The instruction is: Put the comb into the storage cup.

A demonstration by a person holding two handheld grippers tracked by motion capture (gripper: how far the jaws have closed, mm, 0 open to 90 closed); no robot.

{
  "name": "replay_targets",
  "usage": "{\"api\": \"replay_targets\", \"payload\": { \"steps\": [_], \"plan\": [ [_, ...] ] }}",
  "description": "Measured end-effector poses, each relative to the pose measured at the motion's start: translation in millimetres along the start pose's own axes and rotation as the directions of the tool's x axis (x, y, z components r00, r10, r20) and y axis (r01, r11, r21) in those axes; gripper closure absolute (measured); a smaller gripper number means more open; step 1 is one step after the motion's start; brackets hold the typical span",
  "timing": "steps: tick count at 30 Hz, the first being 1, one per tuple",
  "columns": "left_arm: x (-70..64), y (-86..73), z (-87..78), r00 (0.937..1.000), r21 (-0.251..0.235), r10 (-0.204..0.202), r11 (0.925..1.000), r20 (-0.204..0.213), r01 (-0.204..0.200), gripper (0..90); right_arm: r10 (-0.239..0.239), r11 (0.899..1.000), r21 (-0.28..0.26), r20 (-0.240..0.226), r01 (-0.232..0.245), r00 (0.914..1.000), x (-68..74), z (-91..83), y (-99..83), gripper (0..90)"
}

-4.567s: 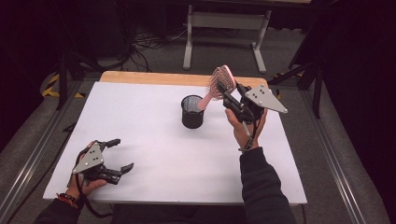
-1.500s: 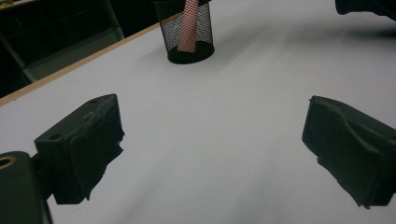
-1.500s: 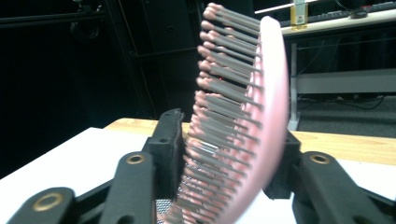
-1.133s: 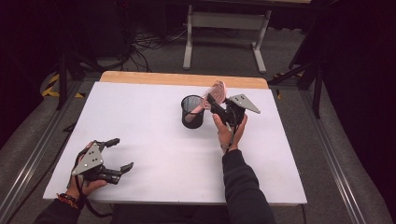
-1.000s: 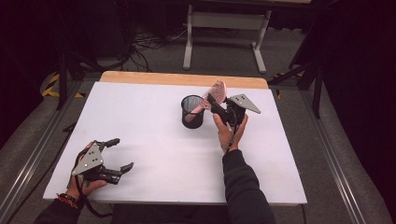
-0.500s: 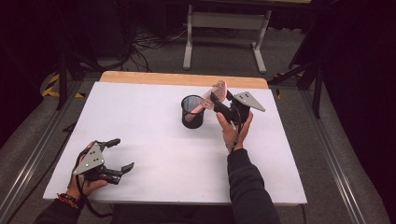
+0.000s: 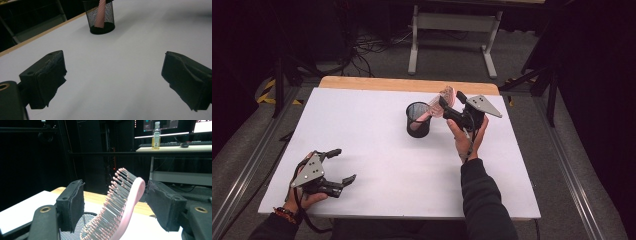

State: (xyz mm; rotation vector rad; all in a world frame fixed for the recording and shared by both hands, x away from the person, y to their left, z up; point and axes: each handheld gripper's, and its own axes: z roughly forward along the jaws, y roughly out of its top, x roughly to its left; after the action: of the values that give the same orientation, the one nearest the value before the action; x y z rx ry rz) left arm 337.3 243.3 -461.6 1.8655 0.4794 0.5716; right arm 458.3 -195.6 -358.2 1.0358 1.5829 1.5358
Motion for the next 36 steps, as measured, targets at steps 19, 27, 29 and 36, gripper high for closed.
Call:
{"api": "replay_targets", "payload": {
  "steps": [19,27,29,36],
  "plan": [
    [-0.1,-0.2,0.9,1.0000,0.006,0.001,1.0000,0.007,-0.001,6.5,-0.091,0.995,0.027,-0.011,0.092,0.9957,1.0,-10.0,12.4,28.4],
    [-0.2,-0.3,1.0,1.0000,0.009,0.001,1.0000,0.009,-0.001,6.5,-0.120,0.992,0.031,-0.025,0.120,0.9925,5.6,-12.3,13.8,27.6],
    [-0.2,-0.4,1.0,1.0000,0.009,0.002,1.0000,0.009,-0.002,6.5,-0.128,0.991,0.034,-0.034,0.129,0.9912,7.3,-13.3,14.4,27.1],
    [-0.3,-0.2,1.0,0.9999,0.009,0.004,0.9999,0.011,-0.004,6.5,-0.163,0.985,0.042,-0.047,0.165,0.9855,11.1,-16.9,14.9,24.2]
  ]
}}
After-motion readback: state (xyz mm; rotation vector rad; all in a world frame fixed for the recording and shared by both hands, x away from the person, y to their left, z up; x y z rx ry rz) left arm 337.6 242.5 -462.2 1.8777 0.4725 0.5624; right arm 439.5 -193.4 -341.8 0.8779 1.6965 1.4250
